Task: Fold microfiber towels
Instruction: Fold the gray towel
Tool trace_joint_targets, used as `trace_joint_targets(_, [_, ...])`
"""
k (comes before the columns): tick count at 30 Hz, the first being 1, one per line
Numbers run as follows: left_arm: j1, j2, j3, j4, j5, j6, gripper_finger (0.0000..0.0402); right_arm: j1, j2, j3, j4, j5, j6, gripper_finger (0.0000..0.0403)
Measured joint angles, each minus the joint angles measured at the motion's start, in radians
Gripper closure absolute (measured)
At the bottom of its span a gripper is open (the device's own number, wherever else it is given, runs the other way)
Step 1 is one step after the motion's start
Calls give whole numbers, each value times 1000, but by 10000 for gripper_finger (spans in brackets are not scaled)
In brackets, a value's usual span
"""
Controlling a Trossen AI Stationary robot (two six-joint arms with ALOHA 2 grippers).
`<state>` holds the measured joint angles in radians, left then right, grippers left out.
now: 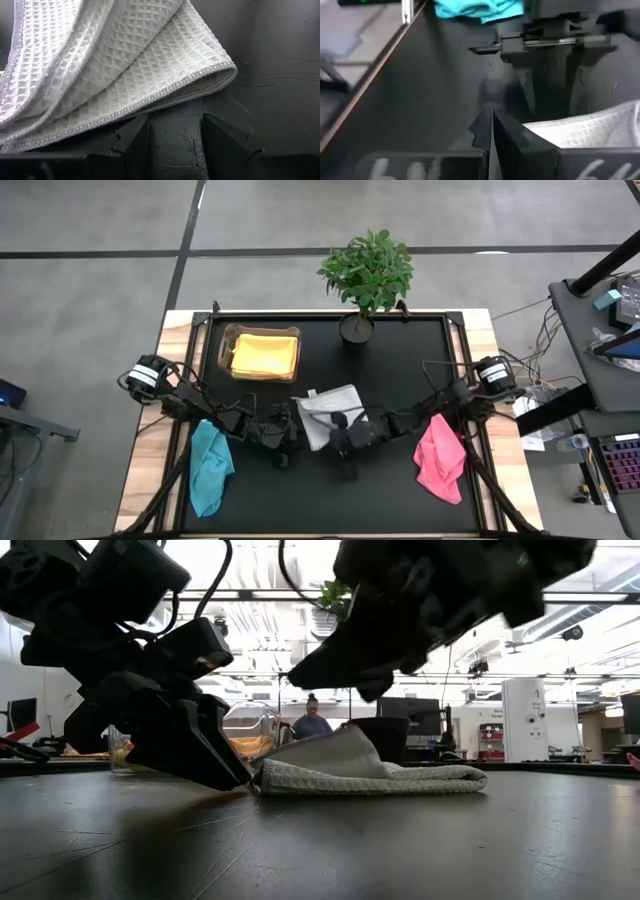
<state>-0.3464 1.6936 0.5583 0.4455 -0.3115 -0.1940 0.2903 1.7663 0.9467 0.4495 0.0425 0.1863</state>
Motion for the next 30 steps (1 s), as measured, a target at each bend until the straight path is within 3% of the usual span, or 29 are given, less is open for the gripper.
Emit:
trace_joint_targets(7, [0,0,0,0,0,-2,230,17,-81,24,-226,317,-29,390])
trace_joint_targets(14, [0,0,0,1,1,-2,230,-62,-83,-2,-442,409,80,390])
trace_joint_targets(24, [0,0,0,1,1,-1,230,-131,-69,-117,-321,394,91,390])
trace_joint_targets(30, [0,0,0,1,0,-1,230,-125,3,-125,-143,225,95,390])
